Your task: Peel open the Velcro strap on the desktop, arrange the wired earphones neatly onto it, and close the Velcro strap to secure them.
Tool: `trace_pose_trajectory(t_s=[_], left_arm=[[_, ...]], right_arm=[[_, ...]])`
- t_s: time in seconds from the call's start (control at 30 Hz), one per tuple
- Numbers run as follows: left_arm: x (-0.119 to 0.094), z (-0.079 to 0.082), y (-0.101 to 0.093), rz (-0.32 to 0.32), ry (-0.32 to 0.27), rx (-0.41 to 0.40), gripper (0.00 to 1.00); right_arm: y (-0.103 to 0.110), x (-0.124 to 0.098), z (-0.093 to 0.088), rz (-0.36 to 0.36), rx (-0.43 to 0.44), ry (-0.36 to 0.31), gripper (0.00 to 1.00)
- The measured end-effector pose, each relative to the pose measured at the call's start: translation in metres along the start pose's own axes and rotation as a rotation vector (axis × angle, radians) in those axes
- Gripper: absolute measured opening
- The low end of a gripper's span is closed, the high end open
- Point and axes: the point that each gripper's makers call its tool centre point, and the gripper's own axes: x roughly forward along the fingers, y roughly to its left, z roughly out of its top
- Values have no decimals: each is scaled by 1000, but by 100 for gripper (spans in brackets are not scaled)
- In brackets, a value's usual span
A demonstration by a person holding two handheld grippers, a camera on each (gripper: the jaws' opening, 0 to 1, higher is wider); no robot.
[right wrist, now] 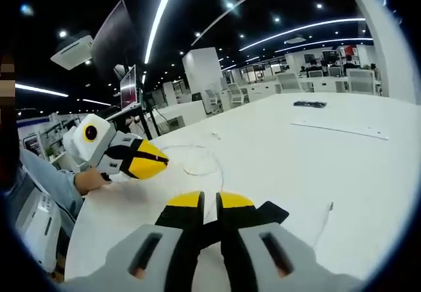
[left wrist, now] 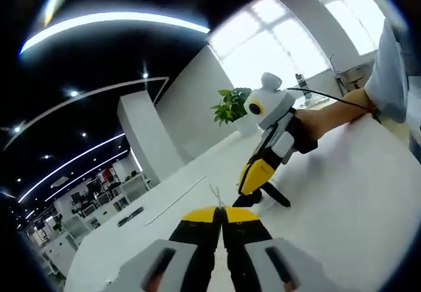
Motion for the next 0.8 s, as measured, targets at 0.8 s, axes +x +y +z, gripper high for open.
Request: trace_pose_trajectory(t_s=[0.8], left_arm=[[-12, 40, -6, -4, -144, 68, 6]], right_arm=[[18, 7, -2, 33, -32, 13, 9]])
